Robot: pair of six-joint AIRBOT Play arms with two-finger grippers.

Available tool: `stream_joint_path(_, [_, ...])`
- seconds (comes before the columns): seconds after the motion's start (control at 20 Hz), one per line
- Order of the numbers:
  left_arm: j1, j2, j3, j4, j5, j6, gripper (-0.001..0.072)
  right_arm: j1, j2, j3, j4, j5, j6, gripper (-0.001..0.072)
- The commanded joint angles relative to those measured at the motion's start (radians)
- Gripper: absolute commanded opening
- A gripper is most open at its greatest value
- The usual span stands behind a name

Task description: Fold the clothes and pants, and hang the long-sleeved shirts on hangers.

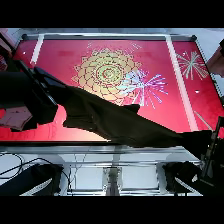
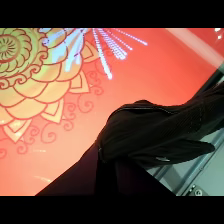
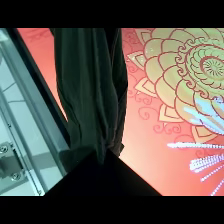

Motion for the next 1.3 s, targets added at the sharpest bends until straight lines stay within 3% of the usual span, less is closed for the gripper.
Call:
stream_joint_path(0.0, [0.0,0.003,0.001,-0.118,0.002,-0.038,0.0065,0.0,-0.023,0.048,0.013,0.051,-0.024,0.0016])
stream_joint_path(0.4, [0.001,0.045,0.0,-0.16,-0.044,-0.091,0.0064,0.0,-0.029,0.121,0.009,0.013,-0.033,0.0015])
stream_joint_path(0.55, [0.001,0.039,-0.01,0.001,-0.117,-0.171,0.0064,0.0,-0.031,0.129,-0.073,0.012,-0.032,0.0014])
stream_joint_path(0.85, [0.001,0.003,-0.126,0.171,-0.15,-0.172,0.0064,0.0,-0.169,0.129,-0.116,0.063,-0.045,0.0013])
stream_joint_path(1.05, [0.001,-0.024,-0.243,0.289,-0.058,-0.172,0.0065,-0.014,-0.335,0.129,-0.22,0.03,-0.109,0.0014])
stream_joint_path(1.25, [0.035,-0.044,-0.346,0.397,0.083,-0.174,0.0065,-0.136,-0.464,0.129,-0.274,-0.151,-0.127,0.0013])
